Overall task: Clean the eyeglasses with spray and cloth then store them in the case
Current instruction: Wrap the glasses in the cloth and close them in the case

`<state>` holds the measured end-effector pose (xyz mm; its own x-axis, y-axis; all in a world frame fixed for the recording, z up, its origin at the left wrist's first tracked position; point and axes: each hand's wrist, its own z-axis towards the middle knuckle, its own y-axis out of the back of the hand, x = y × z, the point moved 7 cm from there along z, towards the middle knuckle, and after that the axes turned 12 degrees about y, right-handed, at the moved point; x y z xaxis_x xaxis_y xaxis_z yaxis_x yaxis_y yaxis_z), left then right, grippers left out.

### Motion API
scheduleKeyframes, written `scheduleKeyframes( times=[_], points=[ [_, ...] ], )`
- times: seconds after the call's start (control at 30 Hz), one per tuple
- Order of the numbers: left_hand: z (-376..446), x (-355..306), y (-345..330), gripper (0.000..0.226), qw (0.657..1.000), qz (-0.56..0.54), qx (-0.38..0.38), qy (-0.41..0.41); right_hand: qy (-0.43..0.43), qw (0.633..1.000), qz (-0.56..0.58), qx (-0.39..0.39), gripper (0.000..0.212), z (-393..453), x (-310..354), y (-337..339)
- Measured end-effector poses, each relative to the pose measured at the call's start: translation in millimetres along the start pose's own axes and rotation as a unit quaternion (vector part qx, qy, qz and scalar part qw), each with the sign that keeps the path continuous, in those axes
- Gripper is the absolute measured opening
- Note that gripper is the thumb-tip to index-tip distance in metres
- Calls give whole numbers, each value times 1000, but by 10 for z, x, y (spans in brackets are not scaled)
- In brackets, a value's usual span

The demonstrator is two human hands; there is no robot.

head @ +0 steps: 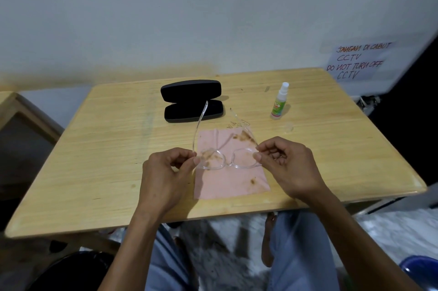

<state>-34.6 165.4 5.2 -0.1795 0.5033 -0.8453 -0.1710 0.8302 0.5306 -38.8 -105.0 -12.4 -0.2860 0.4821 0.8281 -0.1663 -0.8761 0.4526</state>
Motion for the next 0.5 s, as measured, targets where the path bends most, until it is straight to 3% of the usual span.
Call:
scheduleKeyframes(
  times=[0.37,0.5],
  points=[
    [-9,3,-6,3,1000,12,10,-2,1,1000,-9,19,18,-9,53,44],
    [54,96,42,26,998,56,42,-3,12,996,-74,50,31,-27,116,117]
  ],
)
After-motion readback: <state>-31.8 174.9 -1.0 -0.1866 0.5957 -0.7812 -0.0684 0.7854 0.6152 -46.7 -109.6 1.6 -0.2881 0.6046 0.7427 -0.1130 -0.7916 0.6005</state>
